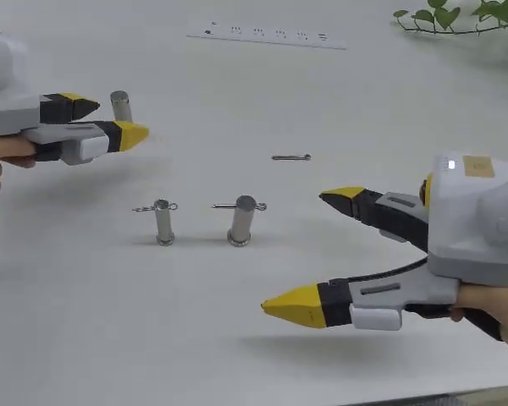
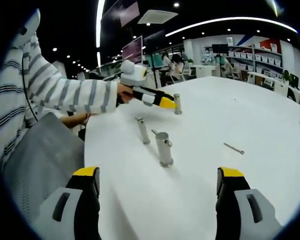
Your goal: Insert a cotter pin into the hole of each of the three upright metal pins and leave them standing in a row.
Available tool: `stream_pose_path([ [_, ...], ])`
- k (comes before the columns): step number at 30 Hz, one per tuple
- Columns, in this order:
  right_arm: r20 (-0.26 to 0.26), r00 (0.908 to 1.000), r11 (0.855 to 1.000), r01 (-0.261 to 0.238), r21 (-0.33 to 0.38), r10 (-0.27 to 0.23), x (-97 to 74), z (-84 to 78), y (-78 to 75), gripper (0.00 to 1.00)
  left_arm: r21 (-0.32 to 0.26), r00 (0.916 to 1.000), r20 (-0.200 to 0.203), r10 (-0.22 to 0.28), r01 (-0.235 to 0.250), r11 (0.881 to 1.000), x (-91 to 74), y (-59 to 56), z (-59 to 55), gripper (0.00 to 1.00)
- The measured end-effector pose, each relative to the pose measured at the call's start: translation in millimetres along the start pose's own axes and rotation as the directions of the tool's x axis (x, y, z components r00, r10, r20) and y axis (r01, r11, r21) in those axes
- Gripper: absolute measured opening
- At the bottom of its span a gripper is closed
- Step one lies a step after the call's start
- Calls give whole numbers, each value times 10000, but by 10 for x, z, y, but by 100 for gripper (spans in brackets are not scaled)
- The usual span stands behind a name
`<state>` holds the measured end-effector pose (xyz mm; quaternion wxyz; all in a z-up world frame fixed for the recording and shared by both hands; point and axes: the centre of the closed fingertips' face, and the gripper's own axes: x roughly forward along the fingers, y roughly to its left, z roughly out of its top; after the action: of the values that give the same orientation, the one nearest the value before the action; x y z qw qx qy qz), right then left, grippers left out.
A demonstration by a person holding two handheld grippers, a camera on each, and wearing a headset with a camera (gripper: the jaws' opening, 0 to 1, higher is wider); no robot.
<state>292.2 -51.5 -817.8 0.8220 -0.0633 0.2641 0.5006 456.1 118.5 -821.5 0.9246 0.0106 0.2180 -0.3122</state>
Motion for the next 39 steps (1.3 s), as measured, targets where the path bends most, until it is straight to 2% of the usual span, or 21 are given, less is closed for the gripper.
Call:
stream_pose_path([
  [5, 8, 10000, 10000, 43, 30, -43, -13, 11, -14, 98, 75, 10000, 0, -55, 55, 10000, 85, 36, 42, 37],
  [6, 17, 10000, 10000, 50, 34, -50, -17, 13, -16, 97, -63, 10000, -5, -95, 95, 9999, 94, 38, 41, 36],
  [10, 4, 10000, 9999, 77, 111, -77, -28, 7, -29, 97, 89, 9998, -127, -173, 174, 9998, 133, 3, 14, 31],
  [15, 39, 10000, 9999, 79, 149, -79, -35, 10, -33, 97, -286, 9995, -279, -161, 153, 9995, 163, -11, -12, 21],
  [18, 22, 10000, 9998, 80, 165, -80, -34, 7, -34, 97, -203, 9992, -284, -268, 263, 9994, 187, -37, 0, 15],
  [21, -1, 10000, 9998, 61, 199, -61, -27, 1, -30, 97, -274, 9993, -340, -161, 151, 9995, 180, -14, -2, 15],
  [24, -36, 10000, 9998, 17, 207, -16, -21, -5, -17, 96, -173, 9988, -424, -256, 249, 9995, 186, -25, -16, 14],
  [25, -46, 10000, 9998, 14, 216, -13, -19, -7, -15, 96, -287, 9982, -532, -258, 243, 9993, 182, -21, -36, 14],
  [27, -54, 10000, 9998, -4, 220, 6, -17, -9, -8, 96, -662, 9986, -476, -235, 203, 9976, 172, -12, -37, 14],
  [30, -57, 10000, 9997, -48, 250, 50, -14, -13, 4, 95, -436, 9987, -475, -184, 164, 9989, 166, -22, -39, 13],
  [31, -65, 10000, 9997, -51, 258, 52, -13, -17, 5, 95, -657, 9986, -501, -143, 109, 9978, 164, -25, -40, 13],
  [32, -80, 10000, 9997, -25, 258, 27, -12, -21, 1, 94, -1140, 9989, -467, -50, -3, 9935, 159, -24, -39, 13],
  [34, -98, 9999, 9997, -22, 251, 24, -13, -25, 2, 94, -1213, 9992, -387, 130, -177, 9925, 145, 13, -23, 12],
  [36, -59, 10000, 9997, -19, 246, 20, -13, -18, 2, 93, -1294, 9991, -425, 55, -110, 9915, 151, 11, -16, 11],
  [39, -63, 10000, 9997, -14, 256, 16, -16, -17, -2, 93, -1597, 9989, -452, 100, -171, 9870, 135, -35, -11, 11],
])
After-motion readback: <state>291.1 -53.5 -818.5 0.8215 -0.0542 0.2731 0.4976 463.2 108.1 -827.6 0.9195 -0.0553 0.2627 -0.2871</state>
